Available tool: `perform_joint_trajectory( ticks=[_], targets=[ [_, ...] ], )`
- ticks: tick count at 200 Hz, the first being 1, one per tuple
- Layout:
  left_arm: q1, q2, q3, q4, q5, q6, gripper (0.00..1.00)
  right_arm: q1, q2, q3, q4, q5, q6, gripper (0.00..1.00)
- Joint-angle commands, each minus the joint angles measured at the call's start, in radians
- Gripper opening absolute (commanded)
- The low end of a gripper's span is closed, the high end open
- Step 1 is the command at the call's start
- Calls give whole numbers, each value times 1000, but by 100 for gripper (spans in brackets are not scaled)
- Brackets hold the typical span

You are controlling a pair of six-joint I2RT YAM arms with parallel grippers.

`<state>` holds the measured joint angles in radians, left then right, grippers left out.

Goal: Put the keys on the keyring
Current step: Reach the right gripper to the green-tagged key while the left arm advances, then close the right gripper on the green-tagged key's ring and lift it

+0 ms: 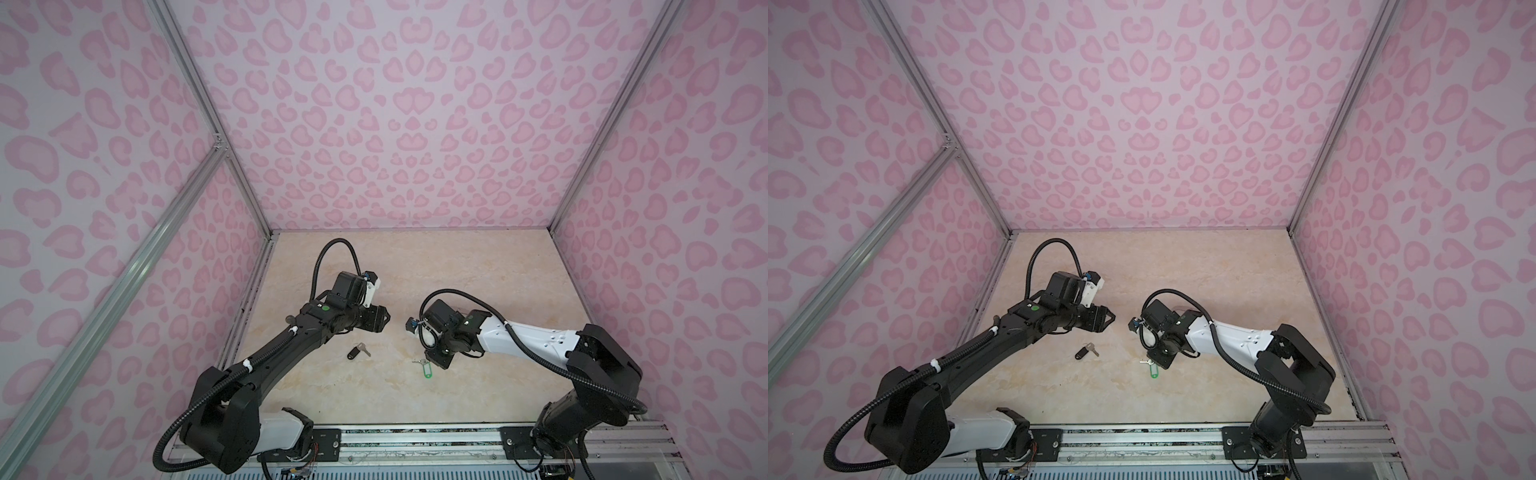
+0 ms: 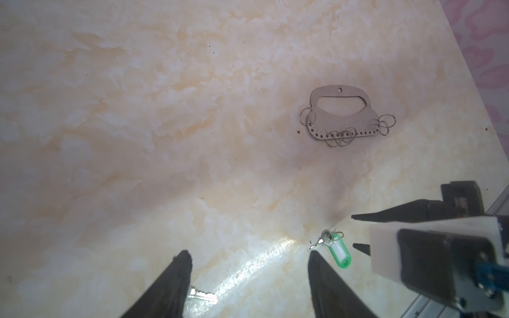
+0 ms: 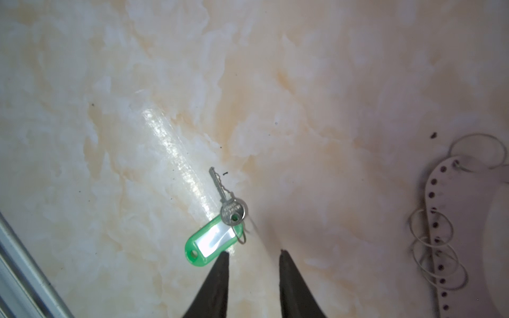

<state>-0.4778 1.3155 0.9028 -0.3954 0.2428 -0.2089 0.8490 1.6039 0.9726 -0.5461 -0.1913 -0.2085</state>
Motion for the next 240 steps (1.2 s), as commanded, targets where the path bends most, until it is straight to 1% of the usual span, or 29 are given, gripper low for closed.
perform_joint_trajectory(
  ticks=[1, 22, 46, 72, 105, 130, 174, 211, 240],
  targets=[
    [19, -31, -7, -1, 7, -25, 69, 1, 3, 2, -42, -10, -138, 32],
    [52, -48, -20, 6, 43, -48, 69, 8, 10, -1, -46, 14, -207, 30],
    [90, -65, -35, 20, 76, -71, 69, 13, 26, 6, -43, 20, -245, 29],
    [105, -73, -44, 24, 79, -69, 68, 21, 44, 18, -39, 6, -285, 29],
    [108, -79, -51, 24, 76, -67, 67, 22, 75, 41, -50, 7, -299, 28],
    [108, -82, -57, 26, 73, -66, 67, 24, 101, 57, -72, 5, -313, 25],
    [108, -85, -61, 24, 66, -58, 66, 25, 112, 60, -77, 4, -330, 22],
    [108, -90, -68, 27, 59, -58, 65, 25, 134, 84, -103, 3, -343, 17],
    [107, -91, -73, 27, 54, -58, 65, 24, 139, 87, -109, 1, -346, 15]
  ],
)
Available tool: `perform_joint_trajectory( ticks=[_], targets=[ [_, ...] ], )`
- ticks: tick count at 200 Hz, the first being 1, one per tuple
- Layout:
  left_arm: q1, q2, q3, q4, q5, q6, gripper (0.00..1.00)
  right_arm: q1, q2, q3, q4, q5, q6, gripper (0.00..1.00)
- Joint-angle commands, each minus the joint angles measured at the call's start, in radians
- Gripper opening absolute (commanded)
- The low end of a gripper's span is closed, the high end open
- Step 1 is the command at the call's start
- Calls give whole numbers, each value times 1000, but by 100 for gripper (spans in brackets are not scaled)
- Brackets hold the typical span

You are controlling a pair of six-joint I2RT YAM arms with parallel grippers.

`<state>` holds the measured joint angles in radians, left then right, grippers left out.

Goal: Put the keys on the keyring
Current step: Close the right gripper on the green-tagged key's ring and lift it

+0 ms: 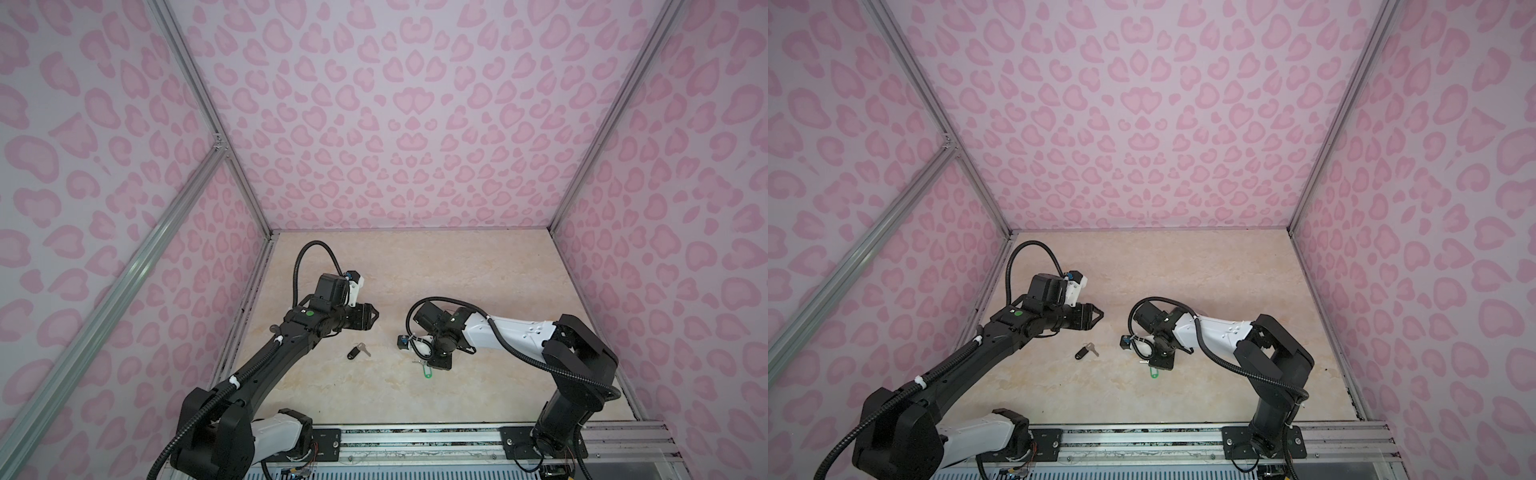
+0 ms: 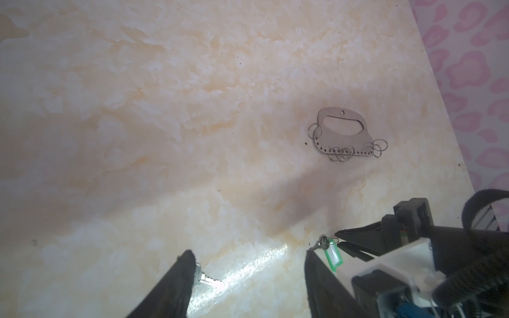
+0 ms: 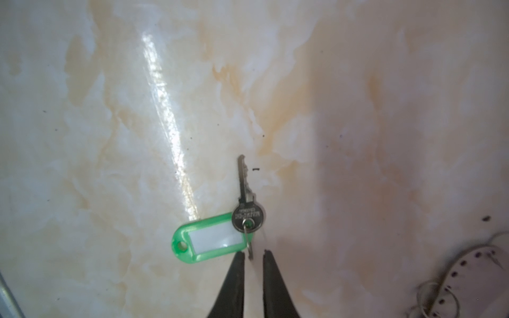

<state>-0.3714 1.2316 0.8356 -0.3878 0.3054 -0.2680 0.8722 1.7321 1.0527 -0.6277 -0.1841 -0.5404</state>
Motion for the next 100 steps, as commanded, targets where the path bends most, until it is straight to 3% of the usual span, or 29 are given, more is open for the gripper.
perform_joint_trajectory(
  ticks=[1, 100],
  targets=[
    [1, -7, -6, 20, -9, 0, 65, 1, 11, 7, -28, -6, -15, 15],
    [1, -4, -5, 13, -18, 7, 64, 1, 20, 5, -22, -8, -55, 23]
  ],
)
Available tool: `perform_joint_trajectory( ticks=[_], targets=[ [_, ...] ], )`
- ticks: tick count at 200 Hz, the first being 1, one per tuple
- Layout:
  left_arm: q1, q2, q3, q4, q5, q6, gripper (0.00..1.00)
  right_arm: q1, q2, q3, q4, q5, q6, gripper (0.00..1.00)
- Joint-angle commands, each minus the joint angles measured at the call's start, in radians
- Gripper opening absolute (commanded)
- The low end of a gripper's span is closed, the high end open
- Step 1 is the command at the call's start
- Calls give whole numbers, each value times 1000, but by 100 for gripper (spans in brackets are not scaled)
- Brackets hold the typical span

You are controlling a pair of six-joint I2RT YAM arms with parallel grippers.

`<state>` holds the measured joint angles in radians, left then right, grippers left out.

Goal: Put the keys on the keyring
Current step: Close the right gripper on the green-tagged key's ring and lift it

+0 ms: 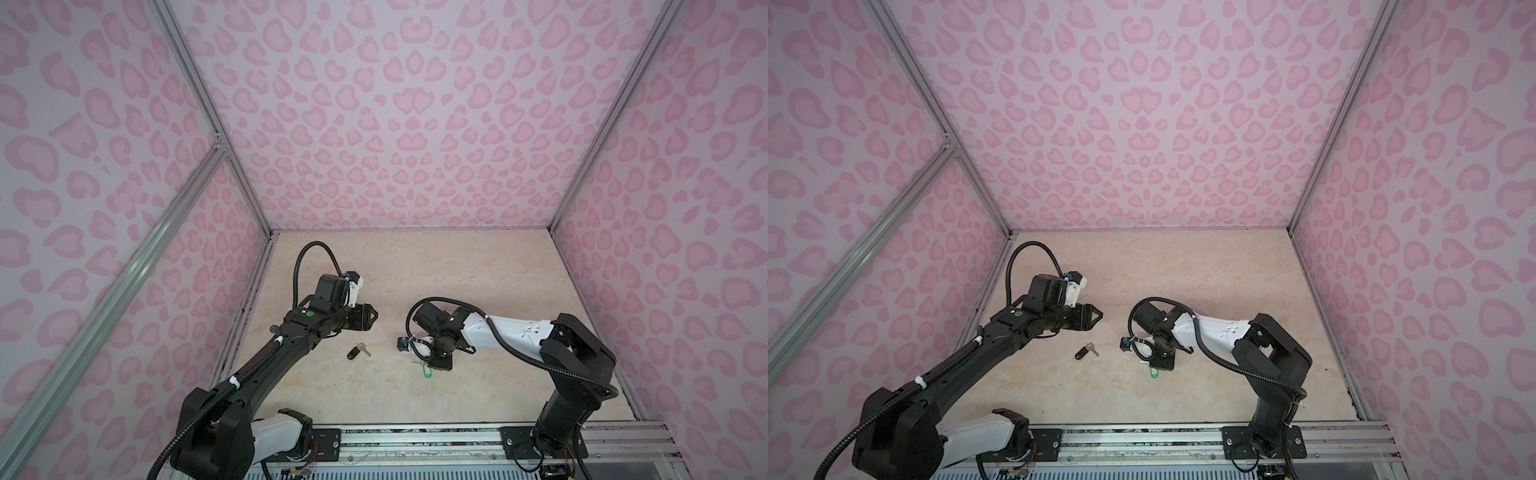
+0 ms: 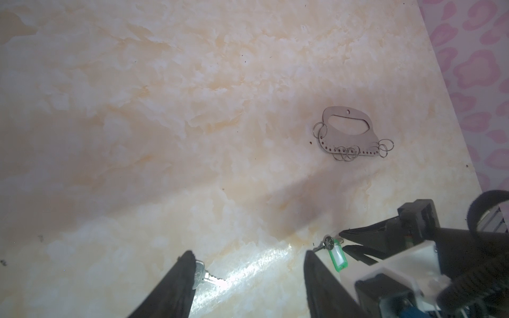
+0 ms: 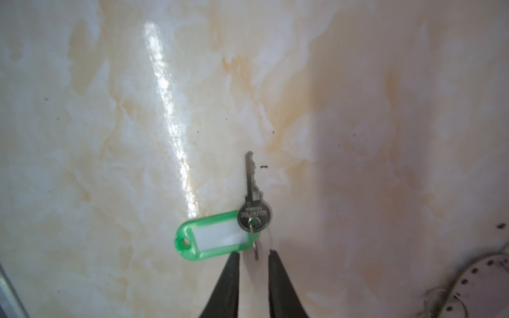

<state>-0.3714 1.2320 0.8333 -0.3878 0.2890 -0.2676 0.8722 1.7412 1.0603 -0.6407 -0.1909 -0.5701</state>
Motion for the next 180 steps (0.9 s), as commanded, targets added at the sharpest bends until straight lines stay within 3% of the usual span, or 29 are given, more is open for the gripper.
perform_joint_trajectory(
  ticks=[1, 82, 180],
  targets=[
    [0, -5, -4, 13, -1, 7, 64, 1, 11, -1, -9, 0, -26, 23],
    [2, -3, -5, 17, -1, 8, 61, 2, 15, -2, 11, 10, -42, 26],
    [0, -1, -7, 18, -1, 13, 52, 2, 25, 12, 2, -1, -63, 13]
  ],
)
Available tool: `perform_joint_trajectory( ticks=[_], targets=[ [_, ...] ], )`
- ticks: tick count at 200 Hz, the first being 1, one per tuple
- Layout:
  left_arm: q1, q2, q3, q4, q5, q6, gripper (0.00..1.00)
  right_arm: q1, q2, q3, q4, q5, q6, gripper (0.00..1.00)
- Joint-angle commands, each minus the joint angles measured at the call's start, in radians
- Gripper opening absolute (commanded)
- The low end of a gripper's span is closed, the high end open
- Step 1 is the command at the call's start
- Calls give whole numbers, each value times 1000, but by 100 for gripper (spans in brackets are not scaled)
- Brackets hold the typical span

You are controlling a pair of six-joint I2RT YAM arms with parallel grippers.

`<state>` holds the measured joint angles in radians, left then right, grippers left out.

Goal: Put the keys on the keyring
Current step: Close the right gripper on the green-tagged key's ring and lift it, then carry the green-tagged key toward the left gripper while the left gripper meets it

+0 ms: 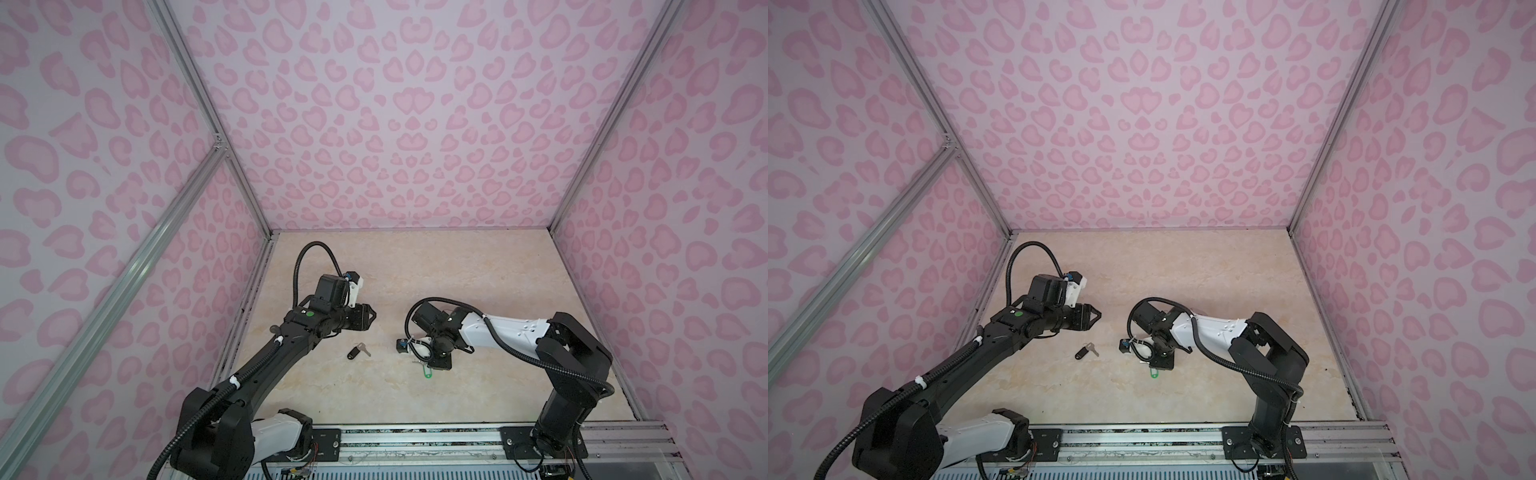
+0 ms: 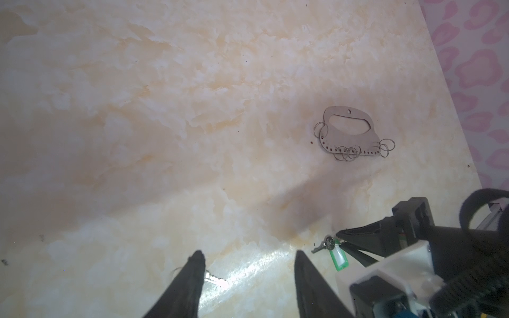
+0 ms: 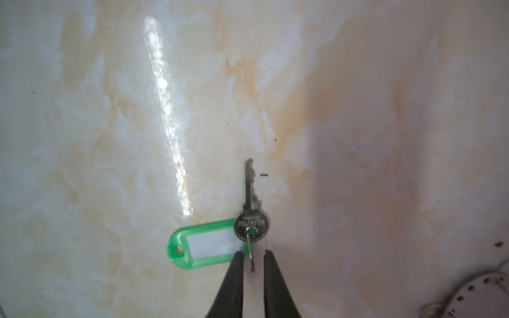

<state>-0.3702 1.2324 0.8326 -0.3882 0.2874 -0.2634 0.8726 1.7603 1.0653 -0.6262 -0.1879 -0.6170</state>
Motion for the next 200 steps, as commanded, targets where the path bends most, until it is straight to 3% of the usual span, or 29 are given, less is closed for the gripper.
perform_joint_trajectory(
  ticks=[1, 72, 159, 200],
  targets=[
    [0, -1, -6, 18, 1, 8, 52, 1, 6, 7, -13, -4, -17, 13],
    [0, -11, -6, 15, 0, 9, 51, 4, -13, 2, -18, -24, -20, 0],
    [0, -52, -21, 30, -35, 30, 49, -1, -134, -23, -34, -83, 5, 0],
    [-9, -84, -19, 18, -66, 91, 47, -54, -231, -40, -18, -141, 34, 0]
  ],
)
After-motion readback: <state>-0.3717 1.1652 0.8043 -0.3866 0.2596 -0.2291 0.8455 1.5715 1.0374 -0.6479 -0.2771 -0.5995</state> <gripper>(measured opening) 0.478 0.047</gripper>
